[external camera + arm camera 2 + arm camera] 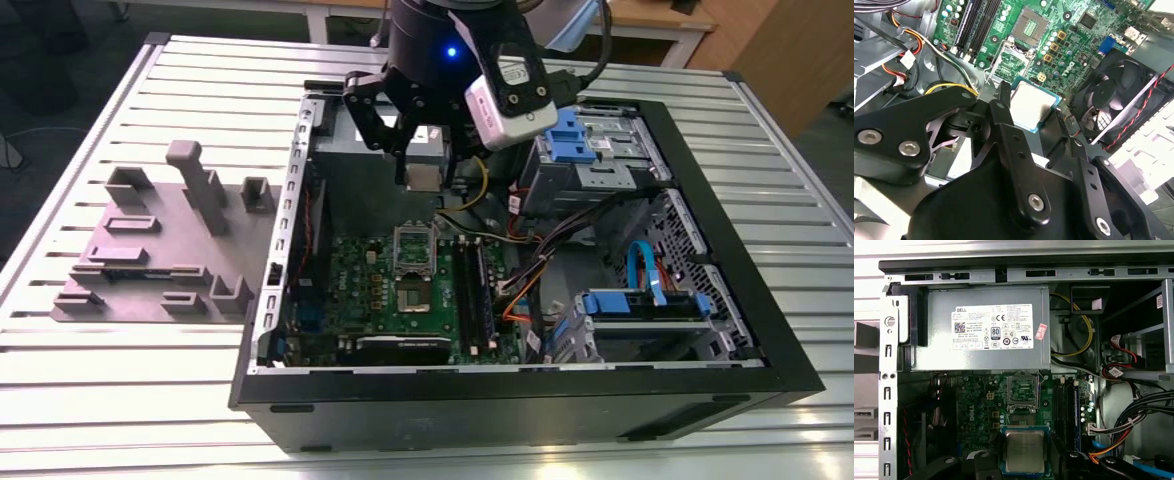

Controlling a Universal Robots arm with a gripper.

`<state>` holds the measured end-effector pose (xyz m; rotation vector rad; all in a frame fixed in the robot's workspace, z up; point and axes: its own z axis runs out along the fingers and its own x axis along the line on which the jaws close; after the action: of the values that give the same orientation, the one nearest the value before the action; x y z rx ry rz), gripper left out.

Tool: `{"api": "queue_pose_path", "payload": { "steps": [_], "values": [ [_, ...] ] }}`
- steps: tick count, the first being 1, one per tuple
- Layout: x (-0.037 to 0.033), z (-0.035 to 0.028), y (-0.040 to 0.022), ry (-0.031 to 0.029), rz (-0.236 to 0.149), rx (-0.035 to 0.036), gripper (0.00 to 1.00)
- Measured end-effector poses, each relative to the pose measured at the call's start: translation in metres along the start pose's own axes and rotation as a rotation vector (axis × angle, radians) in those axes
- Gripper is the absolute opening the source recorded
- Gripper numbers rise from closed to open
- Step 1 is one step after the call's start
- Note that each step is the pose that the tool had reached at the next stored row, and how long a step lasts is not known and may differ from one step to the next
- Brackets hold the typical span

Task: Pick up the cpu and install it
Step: 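Pick up the cpu and move it towards the insertion slot, then place the cpu into insertion slot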

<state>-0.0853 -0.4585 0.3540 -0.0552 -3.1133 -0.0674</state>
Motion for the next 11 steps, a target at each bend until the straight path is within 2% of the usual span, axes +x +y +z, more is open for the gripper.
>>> {"api": "queue_pose_path", "payload": {
  "steps": [8, 11],
  "values": [
    [-0.0001, 0.0005, 0.0001, 0.0, 0.0, 0.0, 0.47],
    [-0.0005, 0.0046, -0.0006, 0.0, 0.0, 0.0001, 0.47]
  ]
}}
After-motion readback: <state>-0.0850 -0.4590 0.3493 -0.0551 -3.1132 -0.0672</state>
